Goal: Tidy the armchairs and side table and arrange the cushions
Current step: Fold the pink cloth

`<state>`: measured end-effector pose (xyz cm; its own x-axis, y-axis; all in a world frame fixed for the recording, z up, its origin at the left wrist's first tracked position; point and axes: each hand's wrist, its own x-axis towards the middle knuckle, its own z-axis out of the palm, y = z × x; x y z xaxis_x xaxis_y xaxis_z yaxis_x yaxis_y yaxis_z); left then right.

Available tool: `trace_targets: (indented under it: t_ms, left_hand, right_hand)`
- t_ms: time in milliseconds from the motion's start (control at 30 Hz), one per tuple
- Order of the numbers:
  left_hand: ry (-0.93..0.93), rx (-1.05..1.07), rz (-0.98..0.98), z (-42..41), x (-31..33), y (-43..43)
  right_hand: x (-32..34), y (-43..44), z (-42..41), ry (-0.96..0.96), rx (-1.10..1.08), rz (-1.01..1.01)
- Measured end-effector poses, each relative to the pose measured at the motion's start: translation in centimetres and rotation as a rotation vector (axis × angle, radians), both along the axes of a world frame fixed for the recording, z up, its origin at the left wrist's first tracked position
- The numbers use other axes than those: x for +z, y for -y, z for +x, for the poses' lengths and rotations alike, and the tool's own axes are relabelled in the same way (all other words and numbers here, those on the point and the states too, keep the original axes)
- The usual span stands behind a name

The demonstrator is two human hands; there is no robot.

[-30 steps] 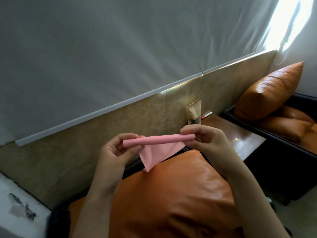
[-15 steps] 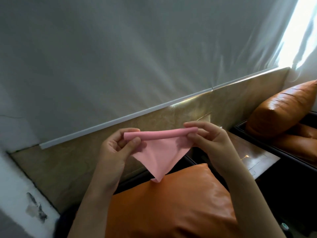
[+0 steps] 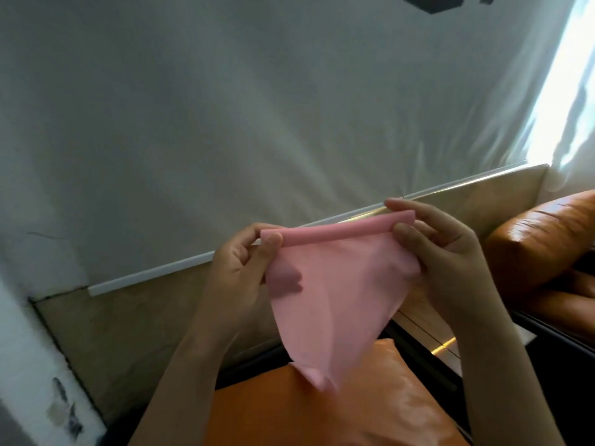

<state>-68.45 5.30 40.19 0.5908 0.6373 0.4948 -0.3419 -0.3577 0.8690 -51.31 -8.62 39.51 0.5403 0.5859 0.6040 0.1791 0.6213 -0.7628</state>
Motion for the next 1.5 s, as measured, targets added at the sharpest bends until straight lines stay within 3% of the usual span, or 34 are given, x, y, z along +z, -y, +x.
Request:
trace_targets:
  t_ms: [333, 567, 733, 967, 1500]
  left_hand:
    - [-0.061, -0.013, -0.263, 0.0, -2.8, -2.4]
    - [-0.082, -0.011, -0.23, -0.4, -4.1, -3.4]
    - [-0.217, 0.067, -0.093, -0.3, -5.2, -3.5]
    - [-0.257, 0.043, -0.025, 0.1, -5.7, -3.6]
    - [-0.198, -0.144, -0.158, 0.7, -6.8, -3.8]
  right_hand:
    - [-3.4, -1.3, -0.6, 0.083, 0.053, -0.073]
    - [-6.3, -1.3, -0.7, 0.021, 0.135, -0.167]
    - [-7.8, -1.5, -0.8, 0.002, -0.036, -0.199]
    - [-8.5, -1.3, 0.4, -0.012, -0.027, -0.25]
    - [-9.4, -1.5, 1.5, -0.113, 0.028, -0.218]
